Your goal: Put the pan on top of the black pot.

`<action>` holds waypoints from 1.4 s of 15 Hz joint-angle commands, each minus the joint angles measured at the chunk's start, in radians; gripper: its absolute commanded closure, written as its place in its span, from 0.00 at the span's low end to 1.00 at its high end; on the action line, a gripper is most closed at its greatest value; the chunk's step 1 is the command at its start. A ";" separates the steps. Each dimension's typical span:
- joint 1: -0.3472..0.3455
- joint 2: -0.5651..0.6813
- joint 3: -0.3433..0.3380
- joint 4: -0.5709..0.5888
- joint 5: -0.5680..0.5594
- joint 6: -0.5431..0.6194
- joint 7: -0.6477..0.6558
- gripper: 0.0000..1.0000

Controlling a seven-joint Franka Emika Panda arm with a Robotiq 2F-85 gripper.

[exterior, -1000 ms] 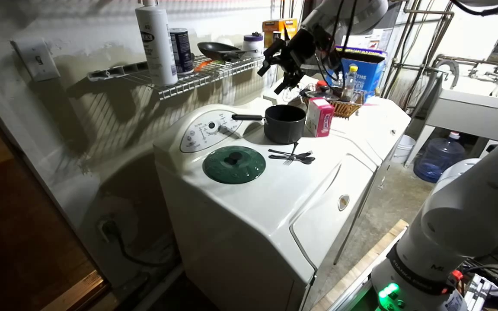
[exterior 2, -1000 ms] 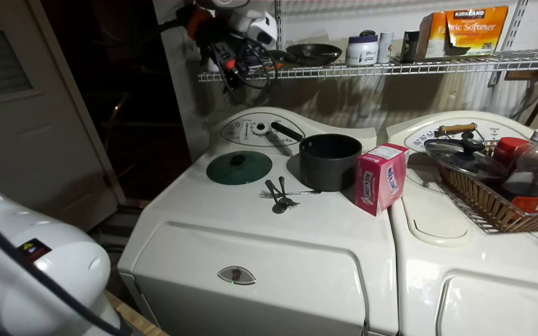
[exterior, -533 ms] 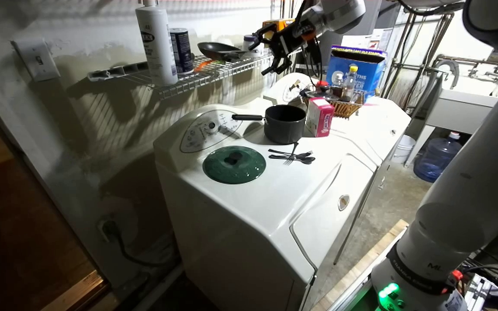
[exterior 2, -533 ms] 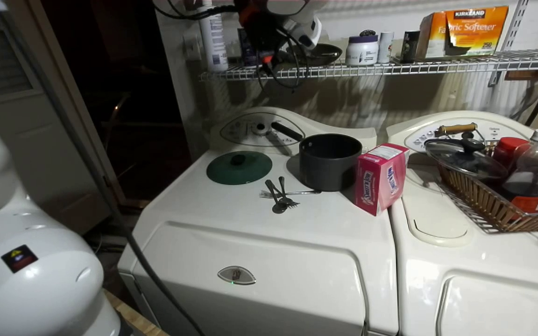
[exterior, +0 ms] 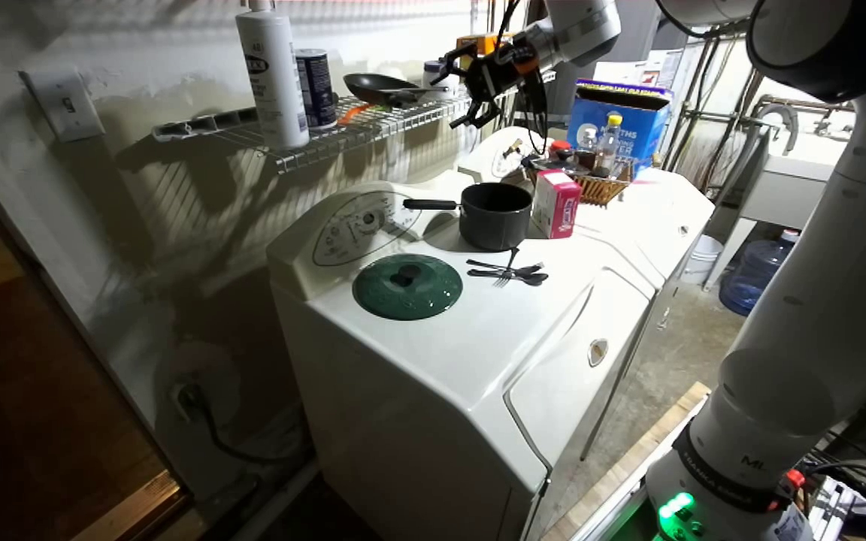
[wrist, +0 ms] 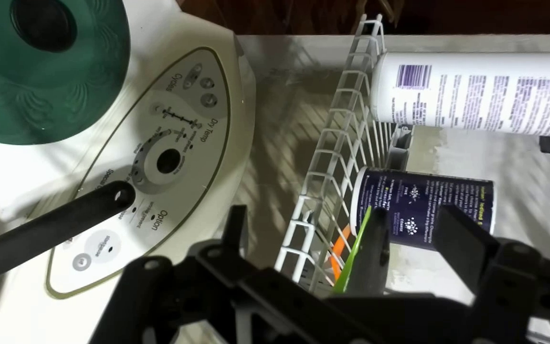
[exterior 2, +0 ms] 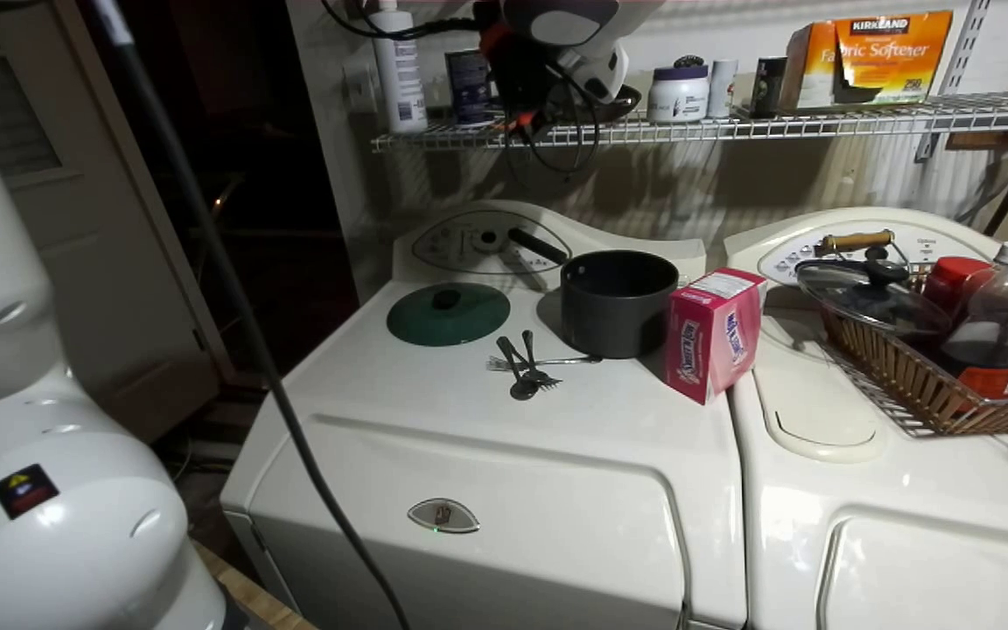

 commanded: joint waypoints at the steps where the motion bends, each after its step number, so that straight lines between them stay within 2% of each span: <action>1: -0.038 0.012 0.039 0.010 0.002 0.007 0.000 0.00; 5: -0.045 0.092 0.073 0.059 0.172 0.109 0.009 0.00; 10: -0.039 0.172 0.122 0.120 0.335 0.180 0.004 0.00; 16: -0.040 0.244 0.150 0.214 0.442 0.273 0.004 0.02; 18: -0.046 0.258 0.149 0.245 0.452 0.289 0.007 0.05; 19: -0.049 0.265 0.147 0.258 0.447 0.292 0.019 0.14; 20: -0.052 0.271 0.148 0.267 0.450 0.297 0.017 0.28; 21: -0.055 0.277 0.148 0.273 0.447 0.295 0.021 0.36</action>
